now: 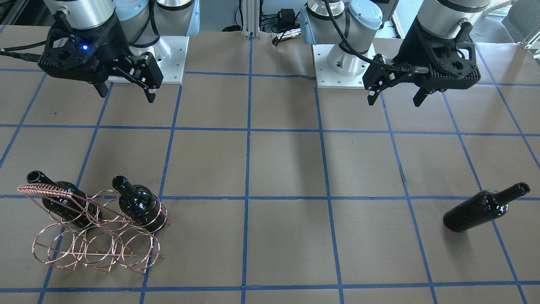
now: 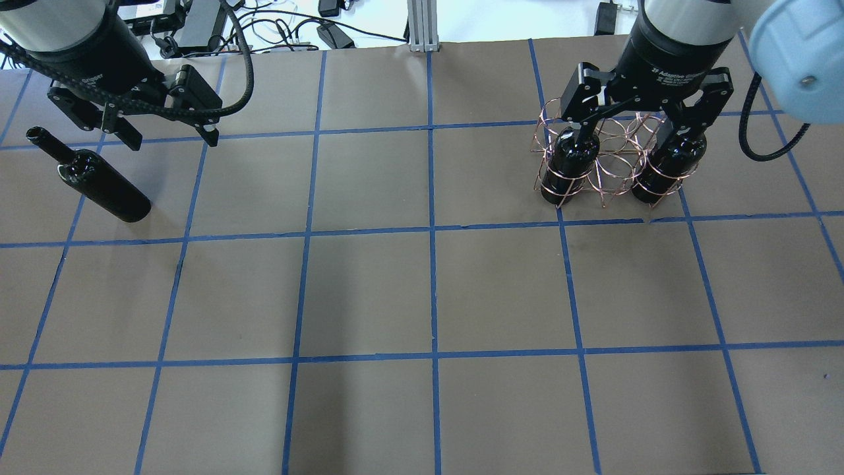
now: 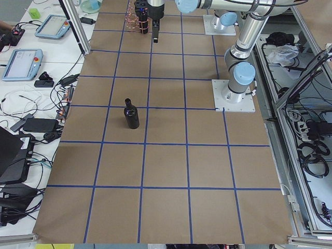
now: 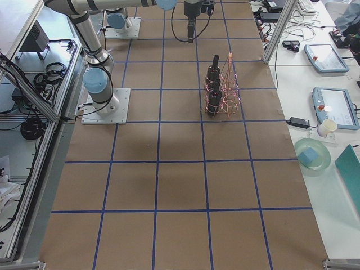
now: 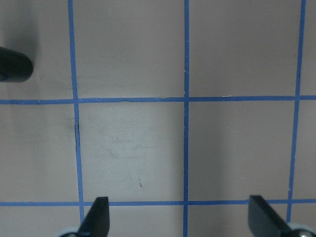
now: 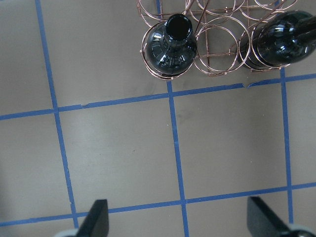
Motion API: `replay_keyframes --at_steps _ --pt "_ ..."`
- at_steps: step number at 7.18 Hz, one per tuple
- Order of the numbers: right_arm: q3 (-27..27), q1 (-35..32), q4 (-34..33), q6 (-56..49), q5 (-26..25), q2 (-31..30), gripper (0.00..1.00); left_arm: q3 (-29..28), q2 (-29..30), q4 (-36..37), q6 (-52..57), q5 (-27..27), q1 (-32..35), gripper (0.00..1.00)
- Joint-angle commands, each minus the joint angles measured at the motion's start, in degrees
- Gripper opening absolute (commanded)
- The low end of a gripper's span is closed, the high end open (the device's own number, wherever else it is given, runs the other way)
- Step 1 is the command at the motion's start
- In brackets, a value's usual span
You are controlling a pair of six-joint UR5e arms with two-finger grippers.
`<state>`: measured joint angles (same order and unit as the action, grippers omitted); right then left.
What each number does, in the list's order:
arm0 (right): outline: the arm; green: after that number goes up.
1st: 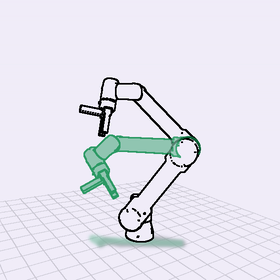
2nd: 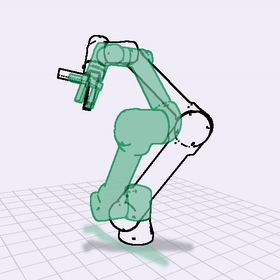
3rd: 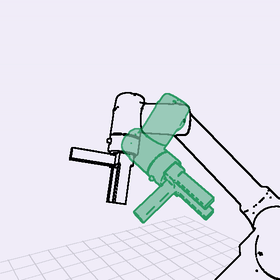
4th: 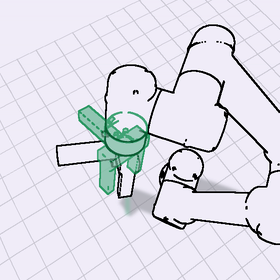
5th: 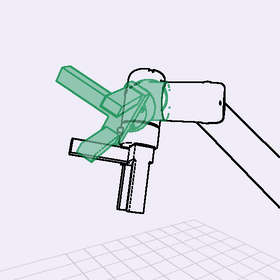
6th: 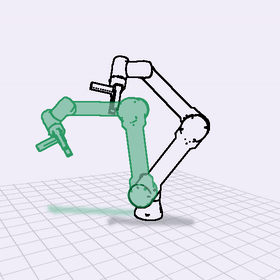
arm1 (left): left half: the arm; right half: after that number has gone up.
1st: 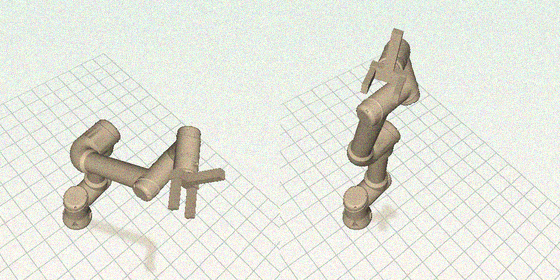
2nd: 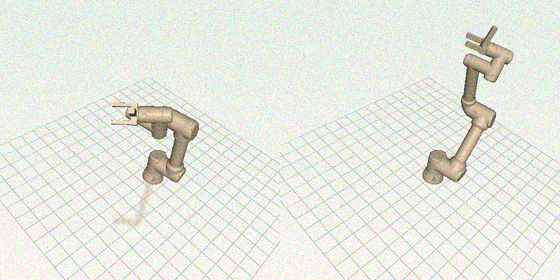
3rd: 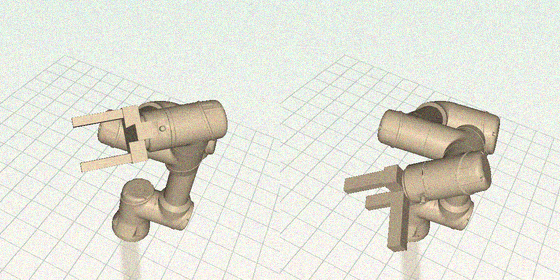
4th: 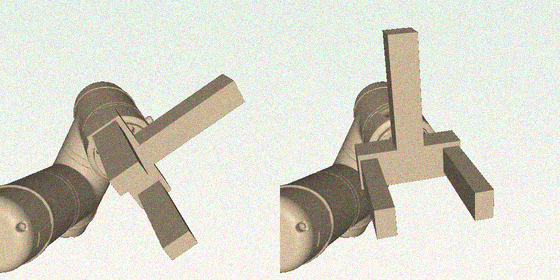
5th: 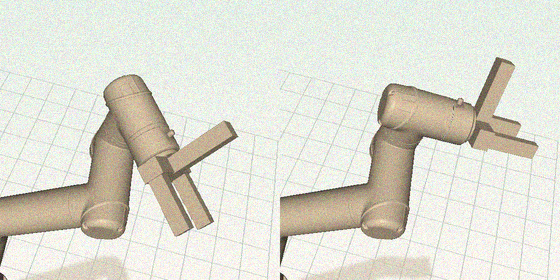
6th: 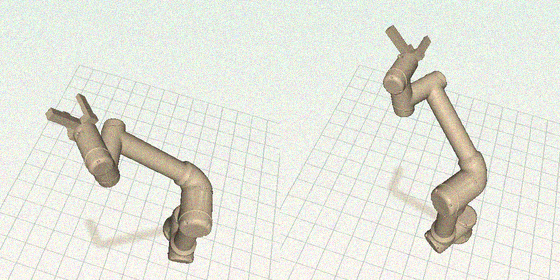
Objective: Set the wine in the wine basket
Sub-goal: 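Move the left gripper toward the neck of the lying dark wine bottle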
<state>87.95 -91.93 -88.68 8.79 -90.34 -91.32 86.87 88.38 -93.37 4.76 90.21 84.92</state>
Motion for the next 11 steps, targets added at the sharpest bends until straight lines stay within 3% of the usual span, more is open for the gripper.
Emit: replay_keyframes --at_steps 1,4,5,6,9,11 --pt "0.0 0.0 0.0 0.0 0.0 0.0 1.00 0.5 -0.1 0.6 2.2 0.1 -1.2 1.00" --pt "-0.1 0.0 -0.1 -0.1 0.0 0.0 1.00 -0.7 2.2 3.7 19.8 0.0 -14.2 1.00" --pt "-0.1 0.0 -0.1 -0.1 0.0 0.0 1.00 -0.8 3.8 8.4 25.6 -0.1 -18.3 1.00" --pt "-0.1 0.0 -0.1 -0.1 0.0 0.0 1.00 -2.4 5.4 9.1 26.8 -0.3 -21.1 1.00" --pt "-0.1 0.0 -0.1 -0.2 0.0 0.0 1.00 -8.2 13.6 9.6 34.2 -0.8 -26.8 1.00" --pt "-0.1 0.0 -0.1 -0.2 0.1 0.0 1.00 -8.6 18.7 15.2 35.3 -2.3 -27.2 1.00"
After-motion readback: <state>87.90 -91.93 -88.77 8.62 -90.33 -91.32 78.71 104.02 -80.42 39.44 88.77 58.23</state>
